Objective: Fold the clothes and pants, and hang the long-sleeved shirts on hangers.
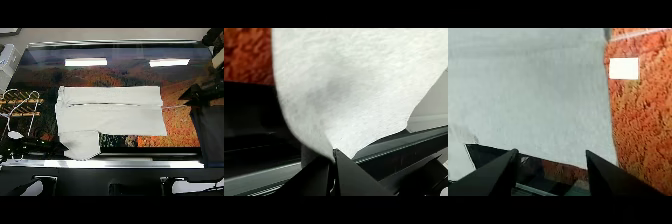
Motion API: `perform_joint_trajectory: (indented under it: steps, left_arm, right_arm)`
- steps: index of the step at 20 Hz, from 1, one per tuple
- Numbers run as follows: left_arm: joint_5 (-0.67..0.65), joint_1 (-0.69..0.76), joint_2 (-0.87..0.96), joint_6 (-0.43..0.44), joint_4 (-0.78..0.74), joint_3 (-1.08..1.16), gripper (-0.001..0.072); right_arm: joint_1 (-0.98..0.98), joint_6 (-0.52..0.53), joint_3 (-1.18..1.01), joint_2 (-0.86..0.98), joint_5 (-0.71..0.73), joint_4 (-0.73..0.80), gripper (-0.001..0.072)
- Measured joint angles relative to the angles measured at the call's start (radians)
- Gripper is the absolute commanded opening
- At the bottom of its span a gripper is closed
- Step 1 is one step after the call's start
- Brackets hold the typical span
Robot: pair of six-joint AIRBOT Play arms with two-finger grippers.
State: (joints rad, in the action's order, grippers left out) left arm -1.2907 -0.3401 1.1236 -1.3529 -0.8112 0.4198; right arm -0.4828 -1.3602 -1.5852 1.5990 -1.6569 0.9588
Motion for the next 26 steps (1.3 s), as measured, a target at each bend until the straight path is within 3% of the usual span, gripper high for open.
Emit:
perform_joint_trajectory:
  steps: [5,10,21,22,23,24,26]
  left_arm:
    - [0.000,0.005,0.000,0.000,0.002,-0.001,0.0018]
    - [-0.001,0.005,0.000,0.000,0.006,-0.001,0.0018]
    - [-0.002,0.005,0.000,-0.015,0.008,-0.001,0.0018]
    - [-0.001,0.005,0.000,-0.015,0.008,-0.001,0.0018]
    - [-0.001,0.005,0.000,-0.016,0.008,-0.001,0.0019]
    - [0.000,0.005,0.000,-0.016,0.008,-0.001,0.0019]
    - [0.000,0.005,0.000,-0.017,0.008,-0.001,0.0018]
  right_arm:
    - [-0.085,0.014,0.248,0.000,-0.019,0.036,0.0480]
    - [-0.102,0.080,0.474,0.000,0.091,0.046,0.0481]
    - [-0.087,0.176,0.671,-0.003,0.262,-0.072,0.0477]
    - [-0.070,0.181,0.676,-0.003,0.277,-0.080,0.0395]
    - [-0.052,0.183,0.679,-0.003,0.298,-0.080,0.0186]
    - [-0.032,0.187,0.682,-0.002,0.327,-0.077,0.0031]
    - [-0.003,0.191,0.685,-0.001,0.344,-0.077,0.0034]
